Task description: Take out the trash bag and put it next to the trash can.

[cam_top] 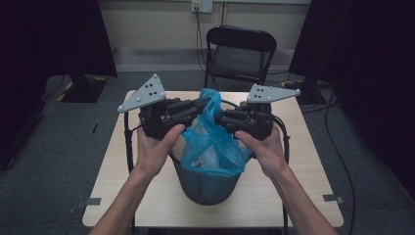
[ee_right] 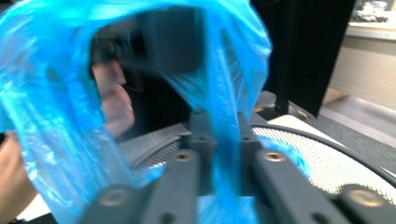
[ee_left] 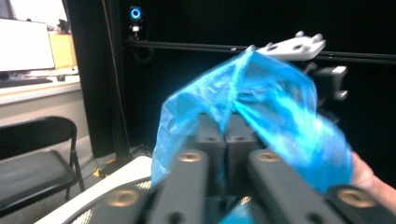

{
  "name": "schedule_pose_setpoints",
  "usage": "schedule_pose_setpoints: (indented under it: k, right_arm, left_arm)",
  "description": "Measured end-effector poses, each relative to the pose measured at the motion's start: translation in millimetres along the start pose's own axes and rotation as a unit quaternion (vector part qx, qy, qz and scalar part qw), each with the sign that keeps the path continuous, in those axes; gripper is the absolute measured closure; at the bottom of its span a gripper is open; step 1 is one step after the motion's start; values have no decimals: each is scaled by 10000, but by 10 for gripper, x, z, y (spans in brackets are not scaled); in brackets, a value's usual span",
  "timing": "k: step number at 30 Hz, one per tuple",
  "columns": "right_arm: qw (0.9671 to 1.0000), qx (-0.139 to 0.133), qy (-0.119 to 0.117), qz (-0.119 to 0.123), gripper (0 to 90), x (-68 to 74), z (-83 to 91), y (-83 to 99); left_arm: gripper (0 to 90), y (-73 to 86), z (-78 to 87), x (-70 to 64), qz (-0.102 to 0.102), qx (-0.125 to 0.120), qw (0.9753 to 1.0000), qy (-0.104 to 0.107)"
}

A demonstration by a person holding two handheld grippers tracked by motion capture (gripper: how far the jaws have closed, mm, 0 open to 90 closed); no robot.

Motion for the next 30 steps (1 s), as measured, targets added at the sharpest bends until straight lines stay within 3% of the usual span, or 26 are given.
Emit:
schedule_pose_setpoints:
  k: [3, 6, 13, 21, 23, 26, 28, 30]
  right_arm:
    - [9998, -179, 3, 11, 900, 11, 52, -46]
    - [9994, -332, 21, -6, 900, -8, 110, -81]
    - [9991, -417, 67, -99, 900, -52, 131, -76]
    - [9987, -486, 76, -104, 900, -53, 122, -73]
    - [9987, -491, 86, -116, 900, -58, 107, -73]
    - [9987, -499, 61, -125, 900, -55, 89, -74]
    - [9987, -492, 31, -108, 900, -44, 80, -77]
    - [9988, -472, 22, -88, 900, -32, 74, -78]
  left_arm:
    - [499, 104, 38, 2, 56, 146, 9999, -45]
    - [367, 208, 96, -26, 136, 277, 9994, 172]
    - [266, 355, 191, -133, 23, 561, 9964, 636]
    - [219, 598, 309, -201, -42, 954, 9926, 754]
    - [292, 646, 288, -198, -52, 1120, 9910, 731]
    - [698, 688, 269, -180, -115, 1305, 9888, 716]
    - [890, 693, 256, -176, -147, 1312, 9886, 725]
    - [900, 668, 250, -168, -160, 1234, 9899, 685]
Point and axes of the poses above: each handheld gripper's, and its own axes: z roughly backward along the jaws, y roughly out of its underside, x roughly to its left, the point moved 2 cm from there along -z, roughly forward along the jaws, and after that the axes turned 15 degrees about -z, right-handed, at the moved point
